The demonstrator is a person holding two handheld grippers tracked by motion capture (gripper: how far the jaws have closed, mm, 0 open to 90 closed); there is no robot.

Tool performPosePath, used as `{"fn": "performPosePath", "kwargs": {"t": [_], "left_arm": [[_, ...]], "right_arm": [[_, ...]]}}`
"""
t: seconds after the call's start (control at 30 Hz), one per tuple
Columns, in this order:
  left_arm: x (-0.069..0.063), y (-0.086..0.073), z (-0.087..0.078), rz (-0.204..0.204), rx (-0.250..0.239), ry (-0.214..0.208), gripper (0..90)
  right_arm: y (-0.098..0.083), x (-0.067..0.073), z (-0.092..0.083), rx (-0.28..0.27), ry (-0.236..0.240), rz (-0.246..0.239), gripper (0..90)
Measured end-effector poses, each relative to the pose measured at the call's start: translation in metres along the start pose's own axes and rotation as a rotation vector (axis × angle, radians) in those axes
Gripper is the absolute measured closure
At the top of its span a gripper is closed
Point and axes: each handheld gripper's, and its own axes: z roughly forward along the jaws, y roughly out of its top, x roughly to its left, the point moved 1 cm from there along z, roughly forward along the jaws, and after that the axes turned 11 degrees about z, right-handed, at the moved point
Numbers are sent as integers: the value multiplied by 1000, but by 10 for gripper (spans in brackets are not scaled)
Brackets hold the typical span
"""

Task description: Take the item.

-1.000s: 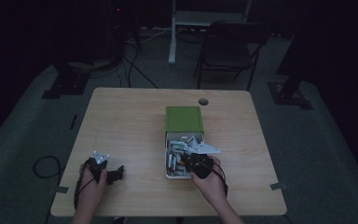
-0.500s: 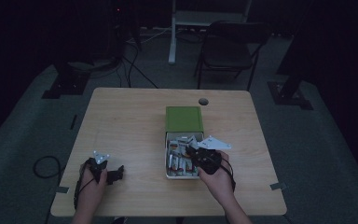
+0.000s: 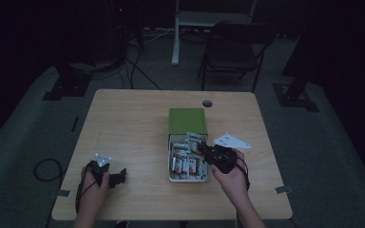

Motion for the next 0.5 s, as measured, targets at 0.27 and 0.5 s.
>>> {"fn": "performPosePath", "kwargs": {"t": [0.27,0.5], "left_arm": [[0,0,0,-1,-3,1,27],[0,0,0,0,-2,0,27]], "right_arm": [[10,-13,-16,-41,-14,13,897],[14,-27,-29,-61,-45,21,897]]}}
